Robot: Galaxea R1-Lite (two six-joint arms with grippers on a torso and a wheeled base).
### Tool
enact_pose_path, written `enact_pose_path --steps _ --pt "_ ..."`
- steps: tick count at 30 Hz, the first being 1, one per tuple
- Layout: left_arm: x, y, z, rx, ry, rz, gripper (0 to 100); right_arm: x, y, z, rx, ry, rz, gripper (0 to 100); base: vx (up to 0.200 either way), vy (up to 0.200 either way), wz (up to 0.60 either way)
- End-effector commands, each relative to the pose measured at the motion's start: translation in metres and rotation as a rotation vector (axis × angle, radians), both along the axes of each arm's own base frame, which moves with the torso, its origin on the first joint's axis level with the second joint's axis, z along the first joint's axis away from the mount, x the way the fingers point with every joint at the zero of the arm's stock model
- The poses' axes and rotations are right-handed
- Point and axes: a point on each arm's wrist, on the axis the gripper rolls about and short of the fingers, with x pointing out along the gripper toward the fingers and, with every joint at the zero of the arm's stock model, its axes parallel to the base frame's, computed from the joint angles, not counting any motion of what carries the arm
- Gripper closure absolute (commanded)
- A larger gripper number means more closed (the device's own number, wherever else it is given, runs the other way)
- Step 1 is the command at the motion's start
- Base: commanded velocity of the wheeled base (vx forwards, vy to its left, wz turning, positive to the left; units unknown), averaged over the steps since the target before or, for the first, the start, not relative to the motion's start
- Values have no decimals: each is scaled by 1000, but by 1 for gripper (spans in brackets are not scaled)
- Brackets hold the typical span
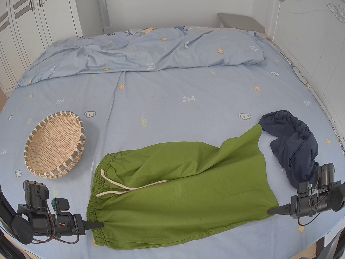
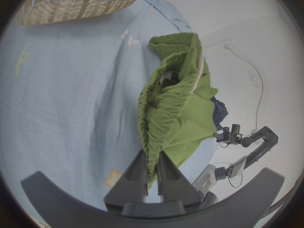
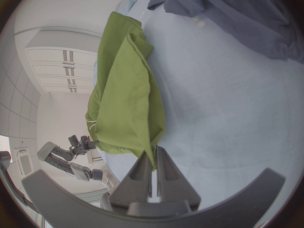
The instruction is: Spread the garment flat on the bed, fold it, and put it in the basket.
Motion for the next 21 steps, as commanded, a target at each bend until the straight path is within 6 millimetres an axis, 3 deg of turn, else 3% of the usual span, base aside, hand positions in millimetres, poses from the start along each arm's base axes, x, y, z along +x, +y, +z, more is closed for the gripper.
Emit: enact_pose_path --steps 1,7,21 --pt "-4 1 -10 11 84 -4 100 -25 7 15 -11 -62 28 100 0 0 0" --pt "-5 3 -6 10 97 6 100 -50 12 20 -28 -46 46 100 0 0 0" --pt "0 13 9 74 159 -37 100 -73 6 7 -108 -4 50 100 0 0 0"
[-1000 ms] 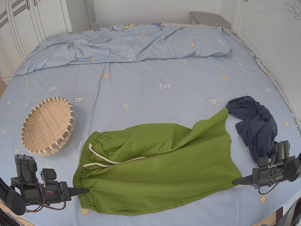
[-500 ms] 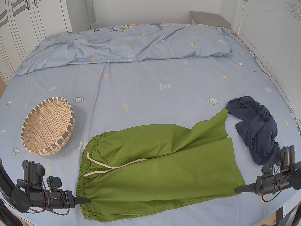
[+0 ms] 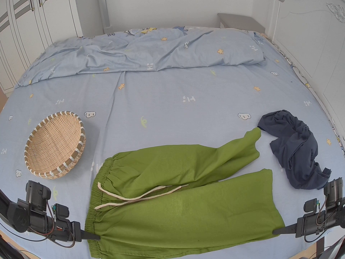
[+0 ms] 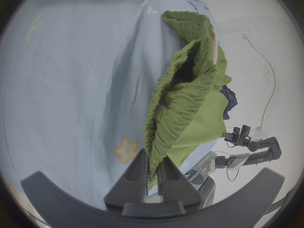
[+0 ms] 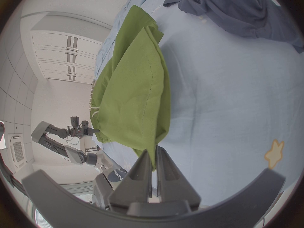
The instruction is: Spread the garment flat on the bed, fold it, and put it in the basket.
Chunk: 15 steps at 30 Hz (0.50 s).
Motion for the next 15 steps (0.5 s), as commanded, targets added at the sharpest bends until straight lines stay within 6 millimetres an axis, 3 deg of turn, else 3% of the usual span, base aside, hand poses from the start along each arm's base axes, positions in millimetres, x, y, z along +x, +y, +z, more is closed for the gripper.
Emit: enact_pose_path --steps 1,15 --pt "8 5 10 14 -74 10 100 -8 -2 -3 -14 22 -15 100 0 0 0" --pt "3 3 5 30 -41 -37 100 -26 0 -8 -70 179 -13 100 0 0 0"
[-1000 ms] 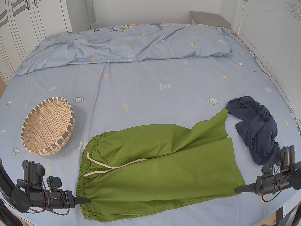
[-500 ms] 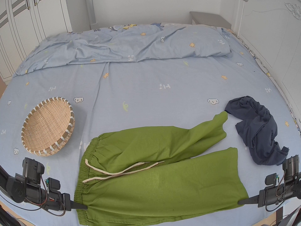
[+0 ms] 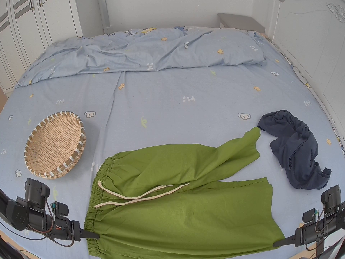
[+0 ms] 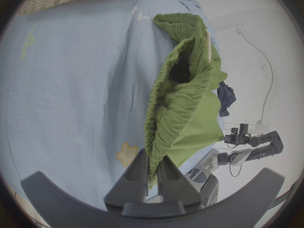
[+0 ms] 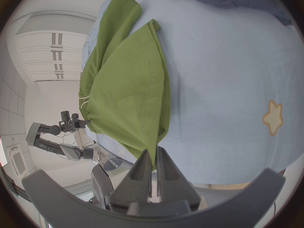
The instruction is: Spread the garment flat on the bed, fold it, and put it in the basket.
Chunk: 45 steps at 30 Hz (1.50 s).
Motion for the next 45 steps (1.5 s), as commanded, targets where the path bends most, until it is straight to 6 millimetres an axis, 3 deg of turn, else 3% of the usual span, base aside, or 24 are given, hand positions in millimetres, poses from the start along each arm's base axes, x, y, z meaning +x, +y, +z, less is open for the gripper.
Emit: enact_pose_path --steps 1,23,24,32,35,39,45 --pt "0 0 0 4 17 -1 100 -7 1 -1 -6 18 2 100 0 0 0" --pt "4 0 -10 9 75 -18 100 -8 1 -2 -12 27 13 100 0 0 0" --pt "5 0 -11 9 75 -24 0 -7 1 -1 -13 23 13 0 0 0 0" --pt "3 0 -9 11 62 -38 0 -6 0 -1 -11 7 0 0 0 0 0" --pt "-4 1 2 11 3 -22 0 -6 -2 1 -11 -9 -15 0 0 0 0" --pt "-13 4 21 -2 -83 48 0 -4 -3 19 -34 -223 -31 0 0 0 0" --pt "-7 11 48 -87 -164 181 0 6 -4 50 -49 -449 -42 0 0 0 0"
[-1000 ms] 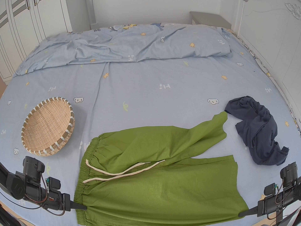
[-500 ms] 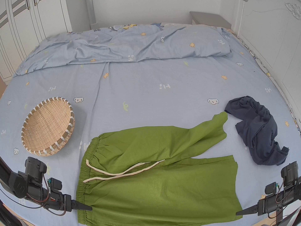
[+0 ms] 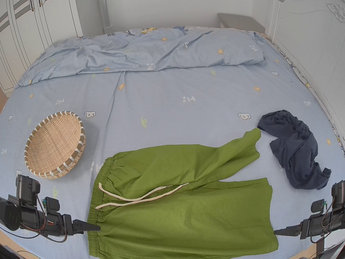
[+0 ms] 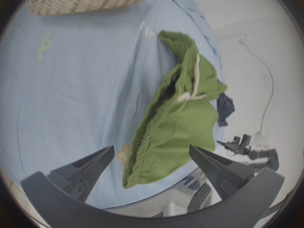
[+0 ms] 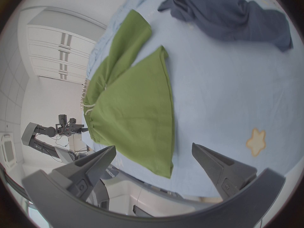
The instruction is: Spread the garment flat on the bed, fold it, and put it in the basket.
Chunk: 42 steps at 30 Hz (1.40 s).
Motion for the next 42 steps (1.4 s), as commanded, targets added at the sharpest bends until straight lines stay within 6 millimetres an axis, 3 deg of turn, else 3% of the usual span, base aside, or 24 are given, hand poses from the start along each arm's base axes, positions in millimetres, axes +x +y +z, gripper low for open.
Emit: enact_pose_path --steps 1,7,9,10,13,14,18,19,20,23,27,32,42 --pt "5 5 38 -90 -147 108 0 13 -2 41 -26 -284 -12 0 0 0 0" --pt "26 5 65 -127 -233 125 0 41 -5 79 -44 -446 -7 0 0 0 0" --pt "27 5 66 -127 -236 123 0 42 -5 79 -44 -449 -7 0 0 0 0" --pt "41 4 77 -128 -267 110 0 50 -4 91 -44 -489 2 0 0 0 0" --pt "61 6 78 -133 -254 119 0 62 -3 97 -43 -501 14 0 0 0 0" --pt "84 7 80 -134 -248 126 0 78 -3 99 -44 -494 19 0 0 0 0" --pt "106 6 85 -152 -250 133 0 95 -4 108 -54 -522 17 0 0 0 0" --pt "119 5 87 -168 -247 130 0 107 -5 114 -55 -539 17 0 0 0 0" --pt "119 5 87 -168 -247 130 0 107 -5 114 -55 -539 17 0 0 0 0" --pt "149 -2 83 -171 -229 109 0 131 -5 127 -57 -590 21 0 0 0 0" --pt "167 -4 89 -172 -202 102 0 140 -1 139 -53 -645 39 0 0 0 0" --pt "204 -14 81 -166 -72 82 0 158 15 147 -47 -672 86 0 0 0 0" --pt "216 -28 52 -157 27 46 0 159 24 137 -62 -650 94 0 0 0 0"
